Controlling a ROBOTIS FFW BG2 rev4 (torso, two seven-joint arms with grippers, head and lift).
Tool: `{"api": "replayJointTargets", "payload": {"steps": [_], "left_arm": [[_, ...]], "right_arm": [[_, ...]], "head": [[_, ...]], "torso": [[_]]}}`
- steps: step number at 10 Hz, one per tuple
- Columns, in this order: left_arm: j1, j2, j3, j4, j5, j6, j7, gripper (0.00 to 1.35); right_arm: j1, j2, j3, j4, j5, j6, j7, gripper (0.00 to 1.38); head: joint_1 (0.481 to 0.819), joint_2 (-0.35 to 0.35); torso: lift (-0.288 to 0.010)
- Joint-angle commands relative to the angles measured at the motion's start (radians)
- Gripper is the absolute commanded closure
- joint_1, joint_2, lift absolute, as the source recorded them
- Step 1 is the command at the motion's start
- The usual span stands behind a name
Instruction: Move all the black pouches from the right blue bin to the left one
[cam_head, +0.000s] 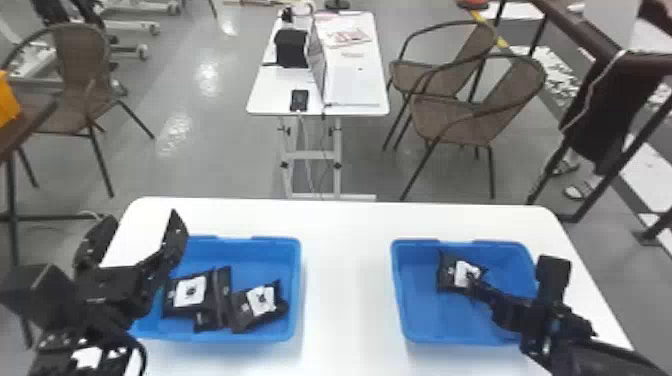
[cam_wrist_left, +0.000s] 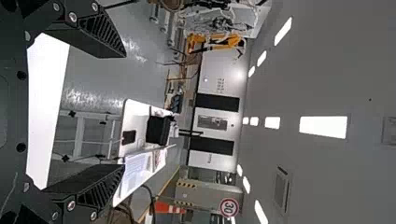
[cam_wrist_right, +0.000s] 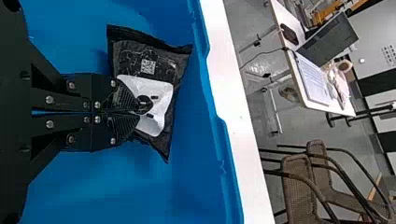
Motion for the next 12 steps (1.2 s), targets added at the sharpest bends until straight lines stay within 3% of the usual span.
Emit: {"api": "replayJointTargets", "payload": {"steps": [1, 5, 7, 8, 9, 10, 12], "left_arm": [[0.001, -0.003, -0.001, 0.0, 0.001, -0.009, 0.0, 0.2], [-0.005, -0.003, -0.004, -0.002, 0.001, -0.023, 0.0, 0.19], [-0.008, -0.003, -0.007, -0.002, 0.005, -0.021, 0.0, 0.19], [-0.01, -0.003, -0.01, 0.0, 0.004, -0.021, 0.0, 0.19], [-0.011, -0.003, -0.012, 0.0, 0.007, -0.02, 0.0, 0.19], [-0.011, -0.003, -0.012, 0.0, 0.008, -0.018, 0.0, 0.19], [-0.01, -0.003, -0.012, 0.0, 0.008, -0.017, 0.0, 0.19]], "right_arm": [[0.024, 0.002, 0.0, -0.046, -0.019, -0.001, -0.009, 1.13], [0.274, 0.091, 0.003, -0.569, -0.118, 0.039, -0.015, 1.13], [0.312, 0.09, 0.011, -0.699, -0.086, 0.137, -0.009, 1.13], [0.301, 0.067, 0.012, -0.681, -0.086, 0.179, 0.008, 0.88], [0.305, 0.062, 0.014, -0.67, -0.071, 0.163, 0.006, 0.3], [0.305, 0.063, 0.008, -0.664, -0.052, 0.151, 0.008, 0.0], [0.3, 0.062, 0.008, -0.667, -0.017, 0.151, 0.008, 0.21]], "head": [[0.695, -0.031], [0.695, -0.003], [0.695, 0.018], [0.695, 0.027], [0.695, 0.027], [0.695, 0.02], [0.695, 0.01]], "torso": [[0.01], [0.01], [0.01], [0.01], [0.01], [0.01], [0.01]]}}
